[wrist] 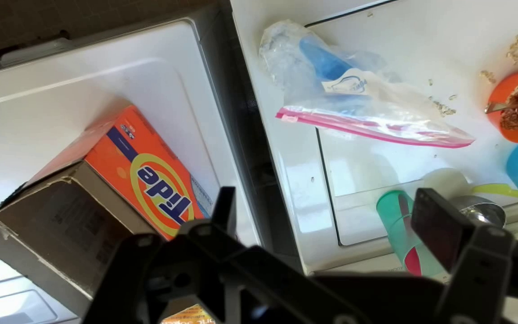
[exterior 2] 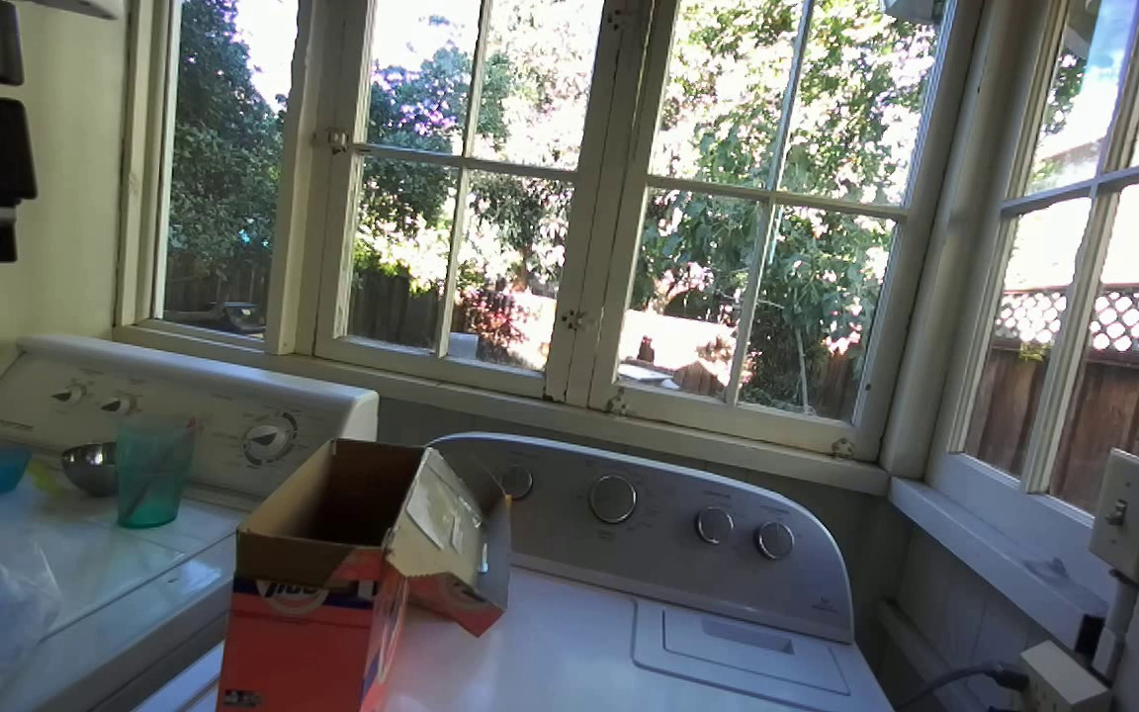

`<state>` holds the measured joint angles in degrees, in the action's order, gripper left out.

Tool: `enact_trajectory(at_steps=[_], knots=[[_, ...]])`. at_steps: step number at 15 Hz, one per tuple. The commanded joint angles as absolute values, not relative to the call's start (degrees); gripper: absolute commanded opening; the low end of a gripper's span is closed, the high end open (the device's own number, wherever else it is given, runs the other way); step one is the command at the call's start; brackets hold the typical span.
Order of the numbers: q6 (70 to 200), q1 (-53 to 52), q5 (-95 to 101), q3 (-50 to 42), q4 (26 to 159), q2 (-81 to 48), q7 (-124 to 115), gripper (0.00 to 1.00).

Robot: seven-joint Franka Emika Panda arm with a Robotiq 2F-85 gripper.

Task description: Put the clear bag into the tide box

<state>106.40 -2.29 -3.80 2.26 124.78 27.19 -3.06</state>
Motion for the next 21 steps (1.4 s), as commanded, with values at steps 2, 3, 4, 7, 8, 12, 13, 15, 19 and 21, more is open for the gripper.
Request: enact_trajectory(at_steps=[2, 3, 4, 7, 8, 12, 13, 15, 19, 21], knots=[[106.3, -2.2, -3.8, 2.3, 124.6, 27.1, -3.0, 1.0], [106.3, -2.2, -3.8, 2.3, 124.6, 27.1, -3.0, 1.0], [106.3, -2.2, -3.8, 2.3, 124.6, 27.1, -3.0, 1.0], [107.8, -5.1, -3.2, 3.3, 123.1, 24.1, 5.0, 1.0], [109.1, -6.0, -4.0, 3.5, 123.1, 23.1, 7.1, 1.0], [117.6, -10.0, -4.5, 4.9, 124.8, 18.8, 15.4, 1.0], [119.6, -10.8, -4.6, 4.8, 125.7, 17.9, 18.2, 1.0], [122.4, -12.0, -5.1, 4.5, 126.1, 15.6, 24.2, 1.0], [127.1, -13.6, -8.1, 3.8, 127.8, 12.5, 38.0, 1.0], [127.2, -14.2, -11.3, 3.9, 129.3, 12.5, 45.1, 1.0]])
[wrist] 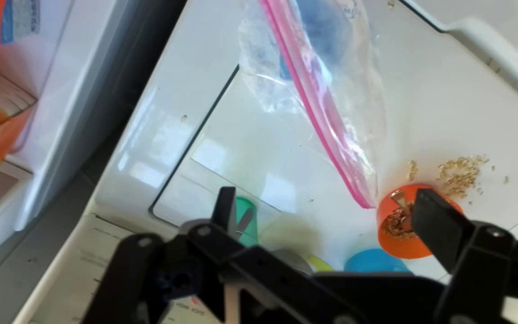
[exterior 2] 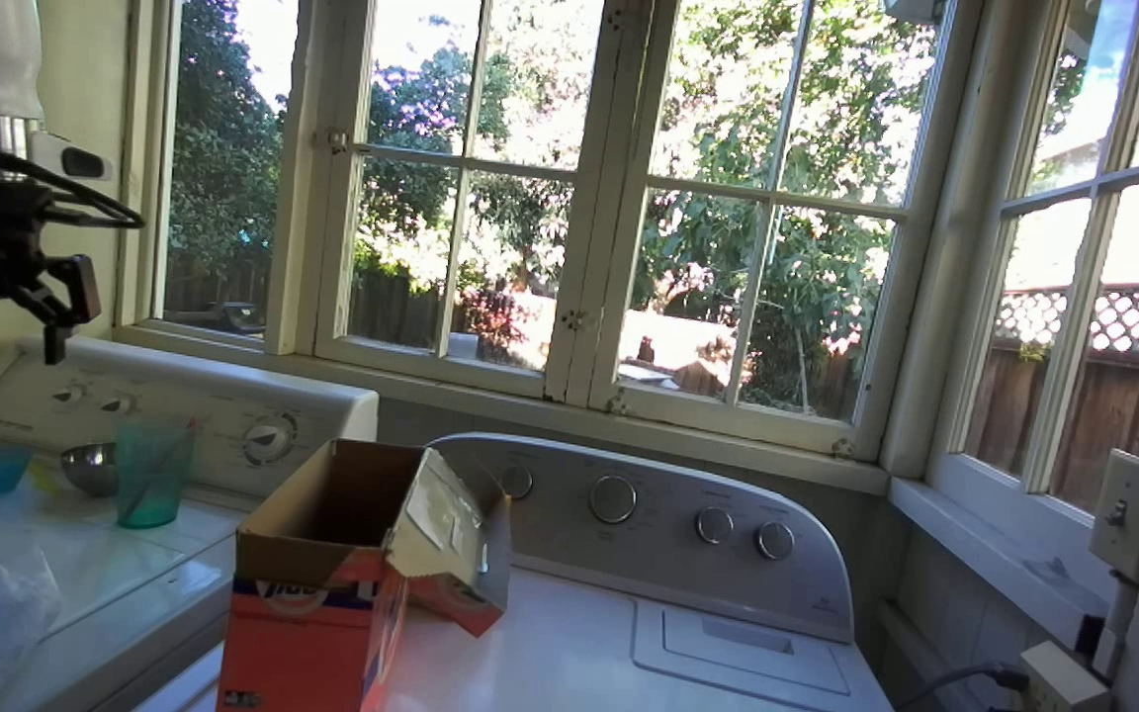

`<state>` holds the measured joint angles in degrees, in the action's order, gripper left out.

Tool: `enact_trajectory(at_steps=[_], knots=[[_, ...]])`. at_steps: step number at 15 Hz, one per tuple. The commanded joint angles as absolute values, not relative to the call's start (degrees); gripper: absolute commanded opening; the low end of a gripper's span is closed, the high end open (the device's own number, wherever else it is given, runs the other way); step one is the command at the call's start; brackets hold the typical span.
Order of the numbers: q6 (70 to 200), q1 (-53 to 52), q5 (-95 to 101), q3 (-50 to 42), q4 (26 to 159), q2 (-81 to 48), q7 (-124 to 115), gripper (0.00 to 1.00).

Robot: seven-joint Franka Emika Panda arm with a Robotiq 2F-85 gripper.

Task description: Put the clear bag into the tide box

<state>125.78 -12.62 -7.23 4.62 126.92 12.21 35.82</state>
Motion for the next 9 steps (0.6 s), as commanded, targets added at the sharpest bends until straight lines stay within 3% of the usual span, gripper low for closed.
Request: enact_trajectory(at_steps=[1, 8, 9], knots=[[126.7, -14.5, -13.3, 4.0, 130.1, 12.7, 48.6, 1.0], [114.8, -14.5, -20.8, 3.8, 134.6, 14.3, 65.1, 1.0], [118.9, -14.6, -21.0, 4.9, 133.0, 12.9, 63.5, 1.0]])
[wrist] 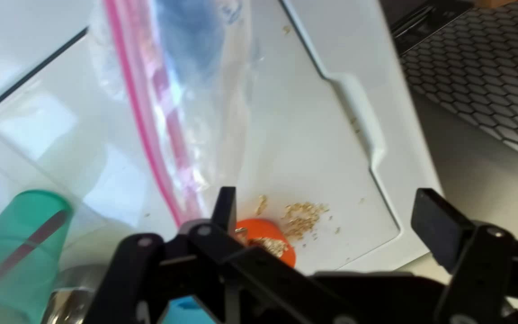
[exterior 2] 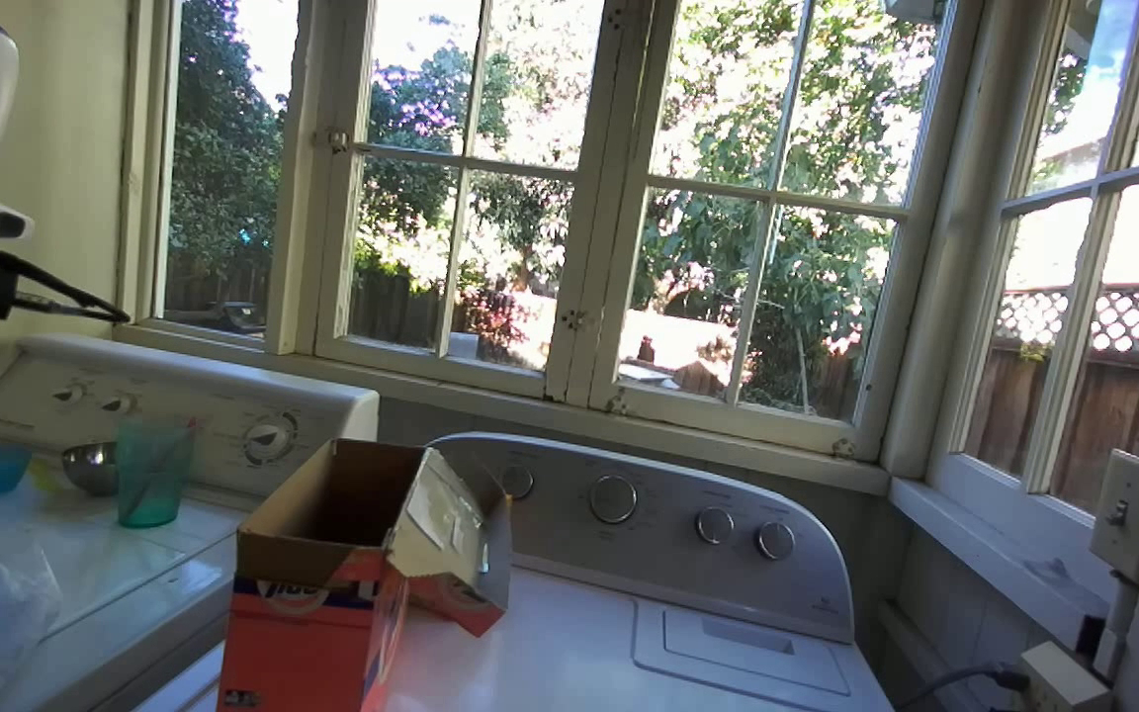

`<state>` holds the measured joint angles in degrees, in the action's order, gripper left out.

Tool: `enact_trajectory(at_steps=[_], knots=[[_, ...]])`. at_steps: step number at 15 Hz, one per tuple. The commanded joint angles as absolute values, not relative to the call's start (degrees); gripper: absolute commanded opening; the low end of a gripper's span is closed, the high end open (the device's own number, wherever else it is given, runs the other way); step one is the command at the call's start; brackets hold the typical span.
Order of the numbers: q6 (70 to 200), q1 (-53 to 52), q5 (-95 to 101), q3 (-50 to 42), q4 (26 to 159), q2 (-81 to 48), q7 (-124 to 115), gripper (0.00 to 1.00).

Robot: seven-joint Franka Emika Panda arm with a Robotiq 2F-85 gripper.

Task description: Put the clear bag into the tide box

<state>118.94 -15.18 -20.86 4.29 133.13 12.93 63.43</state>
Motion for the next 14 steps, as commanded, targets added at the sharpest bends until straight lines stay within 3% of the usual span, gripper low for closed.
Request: enact_trajectory(at_steps=[1, 14], knots=[[117.0, -14.3, -21.0, 4.7, 133.4, 13.0, 63.8, 1.0], [116.7, -12.2, -9.9, 5.2, 132.4, 9.9, 62.5, 1.0]])
